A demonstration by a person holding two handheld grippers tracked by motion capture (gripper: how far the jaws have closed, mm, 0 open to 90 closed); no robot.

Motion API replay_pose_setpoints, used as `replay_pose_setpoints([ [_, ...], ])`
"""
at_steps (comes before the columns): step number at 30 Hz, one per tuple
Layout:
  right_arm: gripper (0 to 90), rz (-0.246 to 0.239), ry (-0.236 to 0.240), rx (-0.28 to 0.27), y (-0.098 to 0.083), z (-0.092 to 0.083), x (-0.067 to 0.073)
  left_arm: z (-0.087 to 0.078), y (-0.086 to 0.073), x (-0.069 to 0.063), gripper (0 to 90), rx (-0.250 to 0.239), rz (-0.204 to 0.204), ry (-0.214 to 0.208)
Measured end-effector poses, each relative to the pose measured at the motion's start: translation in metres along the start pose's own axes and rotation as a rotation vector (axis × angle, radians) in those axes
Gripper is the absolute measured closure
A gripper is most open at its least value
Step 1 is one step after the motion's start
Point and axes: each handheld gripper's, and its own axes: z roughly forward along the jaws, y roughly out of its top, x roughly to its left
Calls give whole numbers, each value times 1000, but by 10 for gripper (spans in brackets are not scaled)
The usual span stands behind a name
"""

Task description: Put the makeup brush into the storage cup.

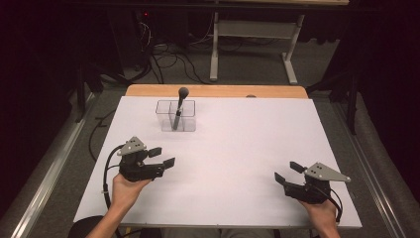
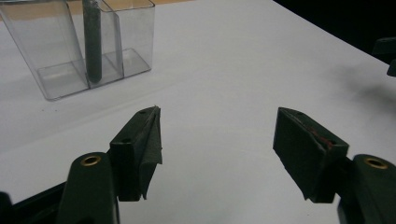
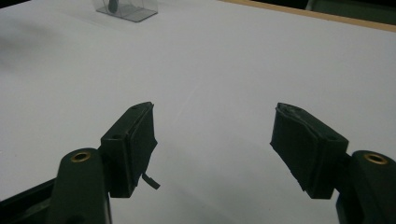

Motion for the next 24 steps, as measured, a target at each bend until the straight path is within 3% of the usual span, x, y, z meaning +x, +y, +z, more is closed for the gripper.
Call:
replay_pose_setpoints([
  [24, 321, -5, 1, -1, 0, 1, 0, 6, -10, 7, 326, 10, -23, 43],
])
